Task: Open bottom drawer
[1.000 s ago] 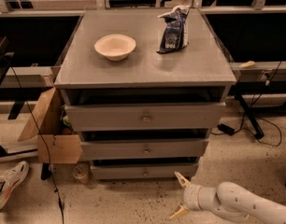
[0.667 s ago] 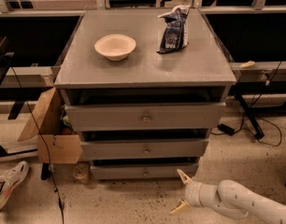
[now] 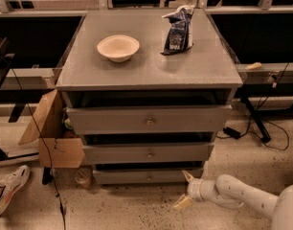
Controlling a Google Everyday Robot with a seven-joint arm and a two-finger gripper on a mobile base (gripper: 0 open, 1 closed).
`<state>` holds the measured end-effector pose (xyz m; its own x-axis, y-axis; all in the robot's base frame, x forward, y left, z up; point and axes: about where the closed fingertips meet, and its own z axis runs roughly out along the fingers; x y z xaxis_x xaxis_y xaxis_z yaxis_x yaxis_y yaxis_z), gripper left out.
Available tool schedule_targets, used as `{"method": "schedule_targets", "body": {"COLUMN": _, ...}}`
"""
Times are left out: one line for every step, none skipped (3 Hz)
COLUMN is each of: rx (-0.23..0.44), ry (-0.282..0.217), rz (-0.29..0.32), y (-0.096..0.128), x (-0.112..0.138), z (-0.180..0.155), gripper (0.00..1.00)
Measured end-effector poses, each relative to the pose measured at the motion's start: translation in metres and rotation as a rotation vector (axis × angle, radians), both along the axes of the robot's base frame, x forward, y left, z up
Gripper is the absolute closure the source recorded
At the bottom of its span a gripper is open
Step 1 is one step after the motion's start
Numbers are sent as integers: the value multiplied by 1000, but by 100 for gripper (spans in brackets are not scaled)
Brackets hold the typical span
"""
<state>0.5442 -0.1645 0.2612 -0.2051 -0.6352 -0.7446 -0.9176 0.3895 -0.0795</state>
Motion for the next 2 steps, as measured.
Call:
{"method": "schedule_targets", "body": {"rx": -14, "ry": -2, "rz": -42, "y": -12, "x": 22, "z": -17, "gripper": 0}}
{"method": "schedule_targets", "body": {"rx": -21, "ry": -32, "rz": -67, "y": -18, "x": 42, "z": -16, "gripper": 0}}
